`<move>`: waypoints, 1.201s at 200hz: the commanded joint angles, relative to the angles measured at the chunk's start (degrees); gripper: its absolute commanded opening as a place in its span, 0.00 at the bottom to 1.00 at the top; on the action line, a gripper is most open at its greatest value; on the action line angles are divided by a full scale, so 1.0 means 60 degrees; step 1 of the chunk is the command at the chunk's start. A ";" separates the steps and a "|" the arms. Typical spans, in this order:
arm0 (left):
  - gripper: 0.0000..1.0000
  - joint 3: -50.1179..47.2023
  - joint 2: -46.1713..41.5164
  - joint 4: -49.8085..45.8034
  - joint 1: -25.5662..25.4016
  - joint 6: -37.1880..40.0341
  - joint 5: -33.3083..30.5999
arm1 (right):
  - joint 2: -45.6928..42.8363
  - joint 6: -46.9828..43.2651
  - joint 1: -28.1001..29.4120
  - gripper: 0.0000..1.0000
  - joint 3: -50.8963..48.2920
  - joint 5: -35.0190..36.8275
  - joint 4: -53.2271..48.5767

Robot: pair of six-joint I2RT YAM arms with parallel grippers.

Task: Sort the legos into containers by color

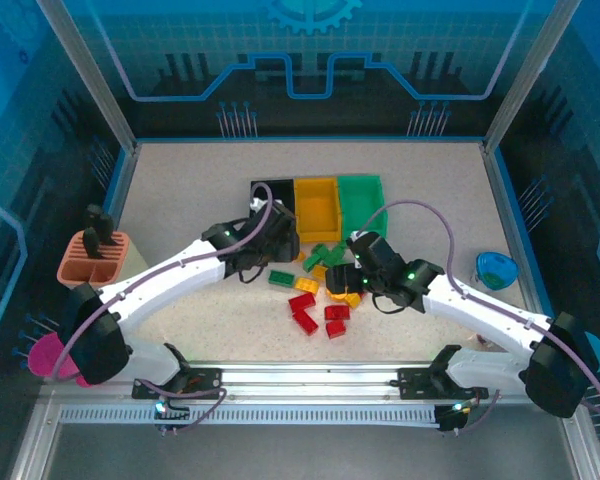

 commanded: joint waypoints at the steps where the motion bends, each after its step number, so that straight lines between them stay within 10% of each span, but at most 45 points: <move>1: 0.61 0.0594 0.0457 0.0222 0.0577 0.0608 0.0148 | -0.0325 0.0218 0.0205 0.80 -0.0333 -0.0105 0.0115; 153: 0.67 0.3577 0.4231 0.0368 0.2486 0.1333 0.0673 | -0.0399 0.0364 0.0894 0.81 -0.0619 0.0123 -0.0253; 180: 0.86 0.3720 0.4022 0.0172 0.2485 0.1289 0.0663 | -0.0393 0.0335 0.0911 0.81 -0.0529 0.0172 -0.0447; 240: 0.92 0.2633 0.2099 0.0655 0.2438 0.1094 0.1167 | -0.0383 0.0591 0.1262 0.80 -0.0625 0.0421 -0.1312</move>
